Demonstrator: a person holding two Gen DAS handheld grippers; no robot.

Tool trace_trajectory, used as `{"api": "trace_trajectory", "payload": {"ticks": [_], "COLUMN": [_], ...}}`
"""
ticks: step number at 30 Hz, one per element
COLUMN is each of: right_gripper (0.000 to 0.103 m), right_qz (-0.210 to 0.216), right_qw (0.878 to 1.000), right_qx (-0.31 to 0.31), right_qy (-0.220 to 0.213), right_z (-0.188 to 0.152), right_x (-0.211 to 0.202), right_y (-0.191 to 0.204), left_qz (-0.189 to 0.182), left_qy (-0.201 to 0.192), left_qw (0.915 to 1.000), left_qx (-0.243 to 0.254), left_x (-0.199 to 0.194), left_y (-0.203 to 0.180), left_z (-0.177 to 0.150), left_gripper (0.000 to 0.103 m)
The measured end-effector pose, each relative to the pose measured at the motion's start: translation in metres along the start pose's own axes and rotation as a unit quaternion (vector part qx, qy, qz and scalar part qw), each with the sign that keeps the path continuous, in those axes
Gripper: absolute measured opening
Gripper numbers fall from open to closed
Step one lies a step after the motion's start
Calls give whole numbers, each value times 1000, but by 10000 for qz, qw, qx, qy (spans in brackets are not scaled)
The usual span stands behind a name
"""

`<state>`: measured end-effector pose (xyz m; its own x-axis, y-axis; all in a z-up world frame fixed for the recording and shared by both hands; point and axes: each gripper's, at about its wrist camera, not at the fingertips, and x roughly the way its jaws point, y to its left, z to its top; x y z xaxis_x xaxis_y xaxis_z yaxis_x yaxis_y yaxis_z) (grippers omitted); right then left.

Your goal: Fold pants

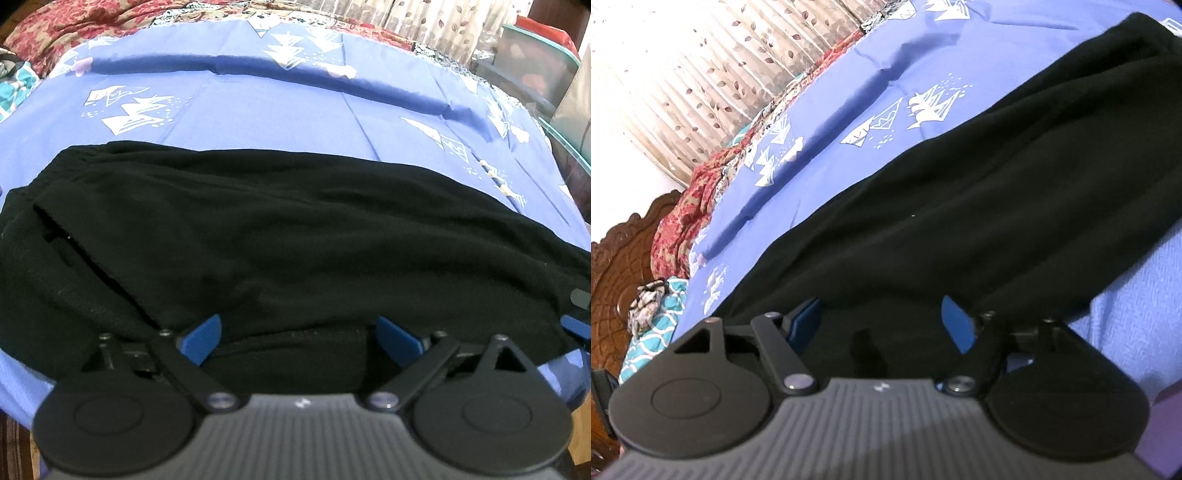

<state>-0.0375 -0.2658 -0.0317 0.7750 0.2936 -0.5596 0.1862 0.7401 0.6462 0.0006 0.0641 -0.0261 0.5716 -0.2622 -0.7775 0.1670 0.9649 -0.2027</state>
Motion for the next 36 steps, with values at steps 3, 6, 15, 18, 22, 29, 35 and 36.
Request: {"api": "trace_trajectory", "payload": {"ticks": [3,6,15,18,22,29,35,36], "right_gripper": [75,75,75,75,75,75,75,75], "right_qz": [68,84,46,28,-9,-15,-76,-88], "right_qw": [10000,10000,10000,10000,10000,9999,9996,9995], "right_qx": [49,42,-13,-31,-60,-112,-263,-291], "right_qy": [-10,-20,-33,-3,46,42,39,39], "right_z": [0,-1,-4,-3,-2,-3,-4,-4], "right_x": [0,-1,-1,0,1,0,1,1], "right_y": [-3,-3,1,1,3,2,6,6], "left_qz": [8,14,27,87,72,20,149,153], "left_qy": [22,29,19,3,77,120,103,108], "left_qw": [10000,10000,9998,9996,9996,9993,9989,9989], "left_qx": [41,68,172,261,248,339,440,441], "left_x": [2,3,6,7,8,8,9,9], "left_y": [-1,-2,-5,-7,-7,-6,-11,-11], "left_z": [1,1,-1,-3,-2,-1,-4,-3], "left_gripper": [96,97,103,103,103,103,103,103]}}
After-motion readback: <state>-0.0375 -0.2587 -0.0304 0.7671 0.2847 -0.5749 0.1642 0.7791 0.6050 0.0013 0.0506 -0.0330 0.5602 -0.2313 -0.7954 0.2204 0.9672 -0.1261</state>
